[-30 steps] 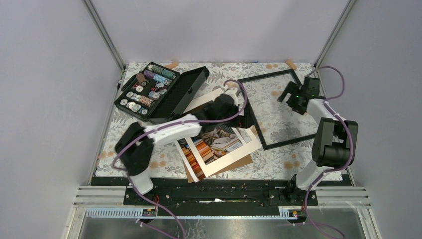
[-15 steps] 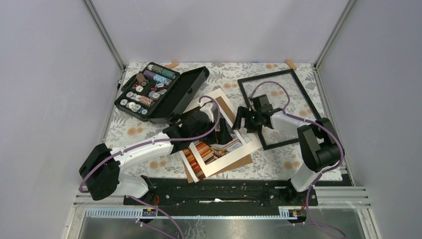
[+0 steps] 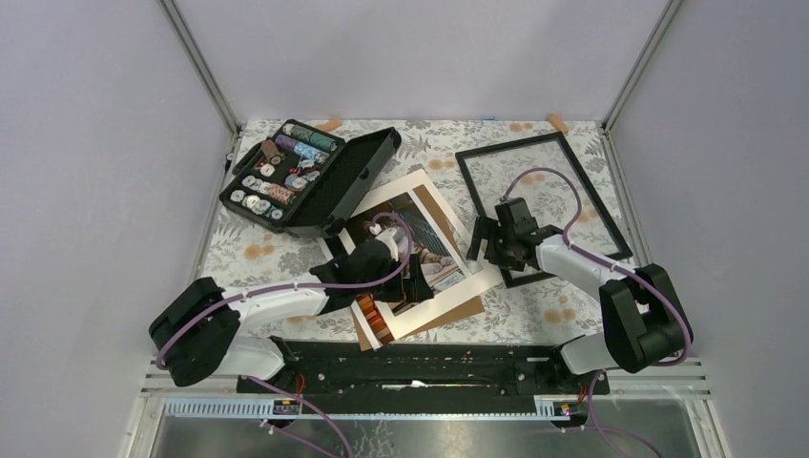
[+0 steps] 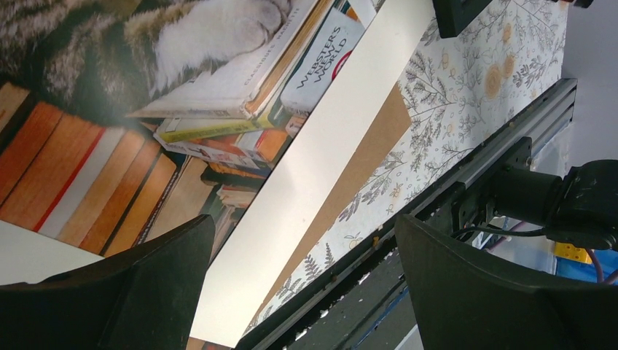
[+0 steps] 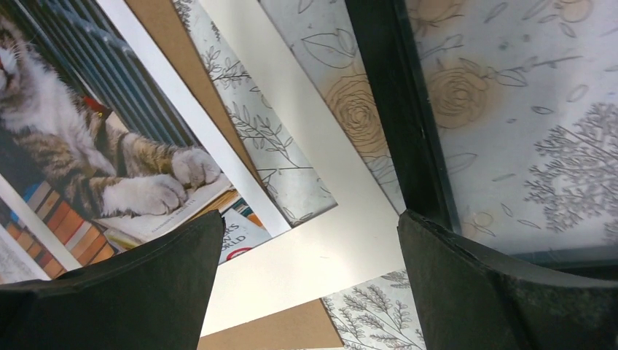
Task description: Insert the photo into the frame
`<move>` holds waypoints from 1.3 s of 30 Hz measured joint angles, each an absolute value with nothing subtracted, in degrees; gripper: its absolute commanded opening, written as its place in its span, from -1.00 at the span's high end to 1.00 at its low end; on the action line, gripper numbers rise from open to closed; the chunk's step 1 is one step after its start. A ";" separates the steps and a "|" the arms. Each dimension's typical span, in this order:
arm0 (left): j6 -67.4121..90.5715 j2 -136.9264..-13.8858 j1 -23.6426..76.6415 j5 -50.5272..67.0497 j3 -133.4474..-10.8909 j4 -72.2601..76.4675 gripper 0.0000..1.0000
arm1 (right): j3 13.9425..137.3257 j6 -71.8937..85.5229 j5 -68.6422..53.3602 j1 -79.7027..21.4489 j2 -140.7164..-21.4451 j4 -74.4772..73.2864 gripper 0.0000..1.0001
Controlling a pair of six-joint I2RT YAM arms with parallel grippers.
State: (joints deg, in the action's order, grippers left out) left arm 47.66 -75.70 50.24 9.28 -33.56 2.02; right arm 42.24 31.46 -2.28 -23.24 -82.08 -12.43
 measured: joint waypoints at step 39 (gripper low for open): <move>59.94 -77.73 50.13 15.05 -24.91 15.07 -0.97 | 35.51 33.78 -18.20 -22.87 -79.35 -7.09 -0.99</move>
State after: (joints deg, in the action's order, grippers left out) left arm 59.94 -77.73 50.13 15.05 -24.91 15.07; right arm 35.51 33.78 -18.20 -22.87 -79.35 -7.09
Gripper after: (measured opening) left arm 0.987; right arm 0.994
